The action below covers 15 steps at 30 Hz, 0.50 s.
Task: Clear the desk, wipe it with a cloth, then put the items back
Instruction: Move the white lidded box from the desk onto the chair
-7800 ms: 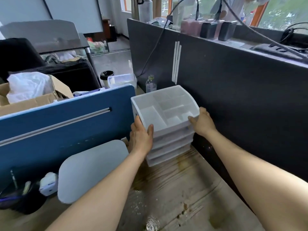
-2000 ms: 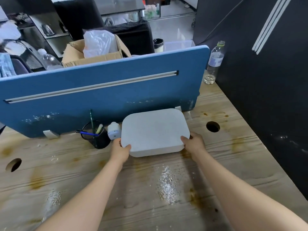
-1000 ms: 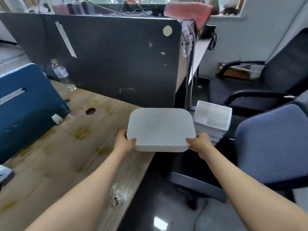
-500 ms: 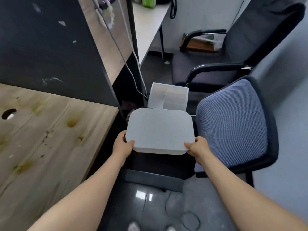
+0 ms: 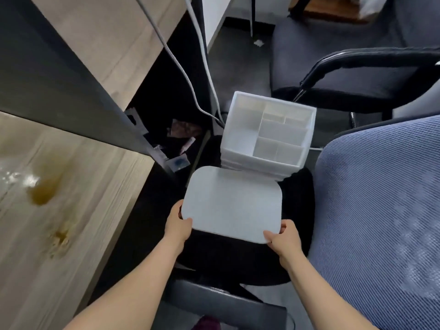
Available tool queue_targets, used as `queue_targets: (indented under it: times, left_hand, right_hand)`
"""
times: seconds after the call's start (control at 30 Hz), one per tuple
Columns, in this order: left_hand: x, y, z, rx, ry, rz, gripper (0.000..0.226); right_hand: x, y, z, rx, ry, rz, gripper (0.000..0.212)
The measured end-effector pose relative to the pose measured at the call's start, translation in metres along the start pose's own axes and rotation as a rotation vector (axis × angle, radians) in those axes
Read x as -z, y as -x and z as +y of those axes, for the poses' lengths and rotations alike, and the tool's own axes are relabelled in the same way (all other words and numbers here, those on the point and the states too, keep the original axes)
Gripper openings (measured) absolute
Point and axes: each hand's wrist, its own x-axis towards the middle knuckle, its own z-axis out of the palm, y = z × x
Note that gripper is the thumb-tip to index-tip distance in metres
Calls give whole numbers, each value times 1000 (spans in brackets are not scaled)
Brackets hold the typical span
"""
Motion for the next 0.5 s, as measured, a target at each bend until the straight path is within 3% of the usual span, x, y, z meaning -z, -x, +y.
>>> queue_targets:
  times: [0.3,0.5]
  left_hand:
    - [0,-66,-35,111,-69,34,57]
    - [2,-86,-48,78,-89,37,55]
  right_hand:
    - [-52,-54,8,18,178,-11,30]
    - [-67,-63,17,-54,269,-45,33]
